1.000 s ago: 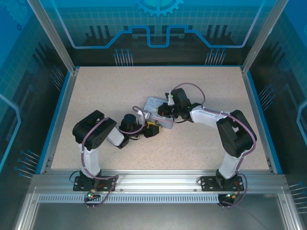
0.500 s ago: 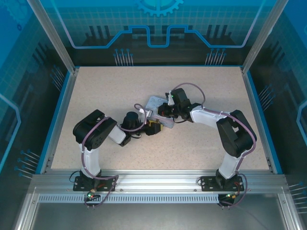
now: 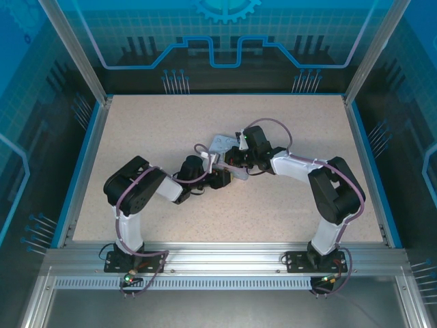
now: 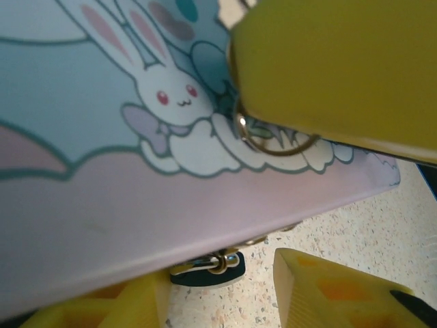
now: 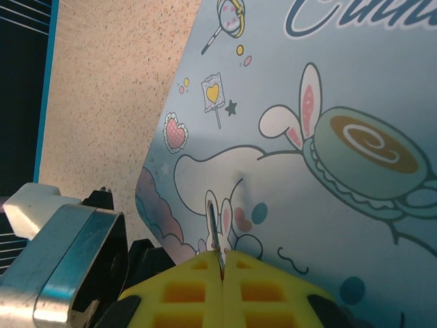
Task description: Unlock the padlock with the key
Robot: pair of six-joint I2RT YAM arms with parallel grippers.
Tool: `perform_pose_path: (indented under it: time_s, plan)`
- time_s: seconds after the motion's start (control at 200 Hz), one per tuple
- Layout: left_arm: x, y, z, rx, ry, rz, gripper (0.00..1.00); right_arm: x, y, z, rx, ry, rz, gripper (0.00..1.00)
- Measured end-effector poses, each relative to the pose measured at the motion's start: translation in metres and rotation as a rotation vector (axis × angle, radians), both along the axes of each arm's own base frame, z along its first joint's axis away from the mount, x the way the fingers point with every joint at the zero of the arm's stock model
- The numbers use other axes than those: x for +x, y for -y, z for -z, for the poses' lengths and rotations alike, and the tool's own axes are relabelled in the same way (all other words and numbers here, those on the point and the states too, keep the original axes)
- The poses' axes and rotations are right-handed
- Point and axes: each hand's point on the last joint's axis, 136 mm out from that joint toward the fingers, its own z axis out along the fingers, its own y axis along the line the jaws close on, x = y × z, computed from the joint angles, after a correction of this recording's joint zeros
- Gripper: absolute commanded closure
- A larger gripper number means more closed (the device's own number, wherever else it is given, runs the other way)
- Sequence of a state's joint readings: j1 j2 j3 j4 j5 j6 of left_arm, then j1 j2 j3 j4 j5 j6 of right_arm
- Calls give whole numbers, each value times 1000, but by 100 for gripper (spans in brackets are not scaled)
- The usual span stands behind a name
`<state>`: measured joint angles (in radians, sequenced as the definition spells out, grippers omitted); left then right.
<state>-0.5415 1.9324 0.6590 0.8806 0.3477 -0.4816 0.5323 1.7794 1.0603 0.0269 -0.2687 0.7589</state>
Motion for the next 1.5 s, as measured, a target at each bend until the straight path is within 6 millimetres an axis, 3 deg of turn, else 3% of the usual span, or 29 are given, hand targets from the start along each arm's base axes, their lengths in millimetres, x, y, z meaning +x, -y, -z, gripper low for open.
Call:
perform_pose_path:
  time_s: [0.18, 0.53, 0.79, 0.915, 1.081, 1.221, 1.501]
  plan:
    - [3, -2, 3, 14, -19, -32, 69, 0, 0, 1, 7, 9, 0, 100]
    - [3, -8, 0, 46, -73, -69, 72, -13, 11, -5, -27, 56, -10, 100]
    - [1, -12, -6, 66, -184, -115, 78, -51, 48, -1, -157, 133, -54, 100]
    - [2, -11, -14, 53, -229, -134, 81, -74, 69, 13, -245, 182, -105, 100]
    - [0, -8, -22, 20, -279, -145, 81, -95, 82, 38, -326, 223, -188, 100]
    - [-3, -9, -21, 13, -310, -153, 81, -97, 80, 44, -338, 261, -225, 100]
    - [-3, -9, -21, -11, -349, -178, 83, -99, 55, 47, -345, 340, -300, 100]
